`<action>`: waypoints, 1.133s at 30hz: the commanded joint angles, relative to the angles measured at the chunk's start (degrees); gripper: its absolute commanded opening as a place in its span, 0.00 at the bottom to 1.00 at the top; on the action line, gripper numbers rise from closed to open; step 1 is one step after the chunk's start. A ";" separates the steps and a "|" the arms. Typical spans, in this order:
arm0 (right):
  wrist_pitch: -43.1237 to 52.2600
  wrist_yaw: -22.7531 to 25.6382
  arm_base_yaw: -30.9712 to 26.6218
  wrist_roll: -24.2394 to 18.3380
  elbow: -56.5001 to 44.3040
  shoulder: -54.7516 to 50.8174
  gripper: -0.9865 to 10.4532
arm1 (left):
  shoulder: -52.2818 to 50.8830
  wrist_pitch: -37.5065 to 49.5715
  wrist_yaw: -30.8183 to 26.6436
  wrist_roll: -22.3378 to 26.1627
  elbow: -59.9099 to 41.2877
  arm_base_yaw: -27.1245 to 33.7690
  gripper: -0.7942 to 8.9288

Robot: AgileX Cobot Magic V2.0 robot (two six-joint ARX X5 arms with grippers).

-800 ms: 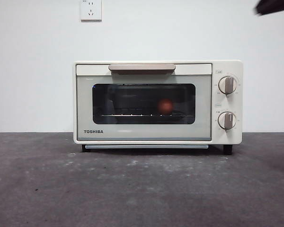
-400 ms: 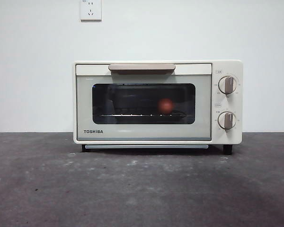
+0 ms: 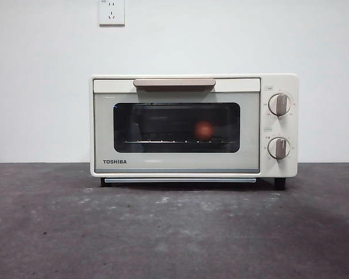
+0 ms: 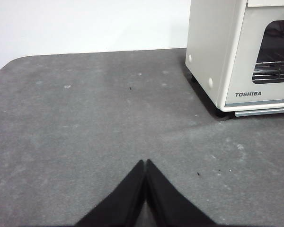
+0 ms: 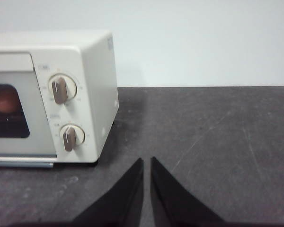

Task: Eggoven

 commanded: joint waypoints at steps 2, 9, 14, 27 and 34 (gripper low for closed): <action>-0.02 0.04 -0.09 0.94 -2.60 -1.66 0.09 | -0.09 0.52 -0.13 -0.46 -1.62 0.17 0.09; -5.92 0.02 -0.09 2.36 -3.74 -1.92 0.09 | -0.09 0.50 -0.13 -0.46 -1.62 0.17 0.09; -5.38 0.07 -0.09 2.32 -3.65 -1.92 0.09 | -0.09 0.55 -0.13 -0.46 -1.62 0.17 0.09; -5.40 0.07 -0.09 2.32 -3.65 -1.92 0.09 | -0.09 0.55 -0.13 -0.46 -1.62 0.17 0.09; -5.42 0.07 -0.09 2.32 -3.65 -1.92 0.09 | -0.09 0.55 -0.13 -0.46 -1.62 0.17 0.09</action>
